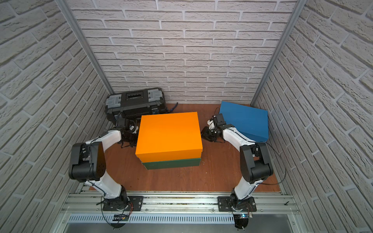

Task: Stack the shoeboxes
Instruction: Move the shoeboxes to the center of the board.

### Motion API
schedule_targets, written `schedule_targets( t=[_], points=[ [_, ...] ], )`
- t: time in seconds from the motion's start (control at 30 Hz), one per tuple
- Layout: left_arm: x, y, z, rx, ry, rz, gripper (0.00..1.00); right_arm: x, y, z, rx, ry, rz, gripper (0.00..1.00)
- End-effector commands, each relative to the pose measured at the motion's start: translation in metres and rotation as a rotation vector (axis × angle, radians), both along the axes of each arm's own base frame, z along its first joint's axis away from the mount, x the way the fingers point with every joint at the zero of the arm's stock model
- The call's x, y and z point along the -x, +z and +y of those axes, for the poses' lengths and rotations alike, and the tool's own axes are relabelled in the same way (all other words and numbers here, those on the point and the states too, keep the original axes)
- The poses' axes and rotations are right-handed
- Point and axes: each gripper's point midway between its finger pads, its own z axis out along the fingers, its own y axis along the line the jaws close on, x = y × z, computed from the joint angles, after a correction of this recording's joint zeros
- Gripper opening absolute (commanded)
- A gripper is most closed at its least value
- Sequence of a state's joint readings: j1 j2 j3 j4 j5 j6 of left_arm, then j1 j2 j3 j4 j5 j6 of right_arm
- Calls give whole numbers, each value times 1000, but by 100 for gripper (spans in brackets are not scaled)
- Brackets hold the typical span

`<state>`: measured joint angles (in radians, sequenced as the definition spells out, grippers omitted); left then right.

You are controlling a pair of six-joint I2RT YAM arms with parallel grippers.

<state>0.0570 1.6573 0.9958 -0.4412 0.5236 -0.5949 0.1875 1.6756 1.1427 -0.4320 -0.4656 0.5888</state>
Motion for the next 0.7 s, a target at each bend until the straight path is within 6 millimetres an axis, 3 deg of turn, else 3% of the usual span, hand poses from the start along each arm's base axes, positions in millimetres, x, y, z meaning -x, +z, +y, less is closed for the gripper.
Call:
schedule_targets(
  t=[0.0, 0.2, 0.5, 0.67],
  points=[
    [1, 17, 8, -32, -25, -45, 33, 8, 23, 0, 48, 60, -48, 48],
    [-1, 33, 17, -84, -22, -83, 44, 17, 36, -13, 119, 54, -72, 58],
    [6, 74, 47, -237, 31, -166, 62, 37, 78, -44, 243, 43, -152, 68],
    [13, 105, 74, -365, 111, -219, 72, 44, 108, -82, 348, -24, -225, 76]
  ],
)
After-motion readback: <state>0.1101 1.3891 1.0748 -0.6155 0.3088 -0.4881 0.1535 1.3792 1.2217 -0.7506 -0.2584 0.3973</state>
